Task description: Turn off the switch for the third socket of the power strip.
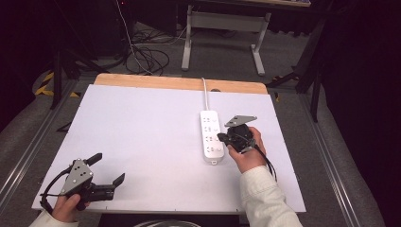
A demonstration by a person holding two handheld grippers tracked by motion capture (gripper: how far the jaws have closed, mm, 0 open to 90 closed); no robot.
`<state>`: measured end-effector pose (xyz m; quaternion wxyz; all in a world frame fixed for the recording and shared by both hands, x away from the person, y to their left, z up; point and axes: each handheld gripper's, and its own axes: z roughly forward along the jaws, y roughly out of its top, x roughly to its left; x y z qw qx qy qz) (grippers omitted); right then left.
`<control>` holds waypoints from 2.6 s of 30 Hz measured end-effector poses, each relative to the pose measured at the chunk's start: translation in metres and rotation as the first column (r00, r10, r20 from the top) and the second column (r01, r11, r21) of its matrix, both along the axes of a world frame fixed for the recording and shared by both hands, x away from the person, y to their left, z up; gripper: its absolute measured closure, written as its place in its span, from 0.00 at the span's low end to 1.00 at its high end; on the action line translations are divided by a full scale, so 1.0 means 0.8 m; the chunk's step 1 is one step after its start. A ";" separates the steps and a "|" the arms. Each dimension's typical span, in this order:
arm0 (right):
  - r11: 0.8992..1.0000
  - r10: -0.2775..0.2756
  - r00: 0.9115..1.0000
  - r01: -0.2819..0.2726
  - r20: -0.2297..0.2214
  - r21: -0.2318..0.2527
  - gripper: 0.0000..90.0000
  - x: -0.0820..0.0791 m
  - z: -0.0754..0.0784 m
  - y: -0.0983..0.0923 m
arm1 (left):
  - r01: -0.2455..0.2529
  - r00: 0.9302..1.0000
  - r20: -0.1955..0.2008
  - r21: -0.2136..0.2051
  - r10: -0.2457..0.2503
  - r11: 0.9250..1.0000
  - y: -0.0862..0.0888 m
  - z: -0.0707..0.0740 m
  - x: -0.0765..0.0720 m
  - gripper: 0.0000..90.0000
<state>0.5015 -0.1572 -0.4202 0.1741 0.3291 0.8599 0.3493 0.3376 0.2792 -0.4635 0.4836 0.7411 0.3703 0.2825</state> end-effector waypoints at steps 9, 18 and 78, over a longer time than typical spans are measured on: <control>1.000 -0.020 1.000 0.020 0.002 -0.014 1.00 0.018 -0.019 0.007 | 0.003 1.000 0.000 -0.001 -0.003 1.000 0.000 0.000 0.000 0.02; 0.999 -0.048 0.999 0.048 -0.010 -0.022 1.00 0.028 -0.032 0.007 | 0.002 1.000 -0.001 0.000 -0.002 1.000 0.000 0.000 0.001 0.02; 0.989 -0.090 0.993 0.081 0.071 0.126 1.00 0.018 -0.023 0.009 | 0.003 1.000 -0.010 0.003 -0.003 1.000 -0.001 -0.001 0.002 0.02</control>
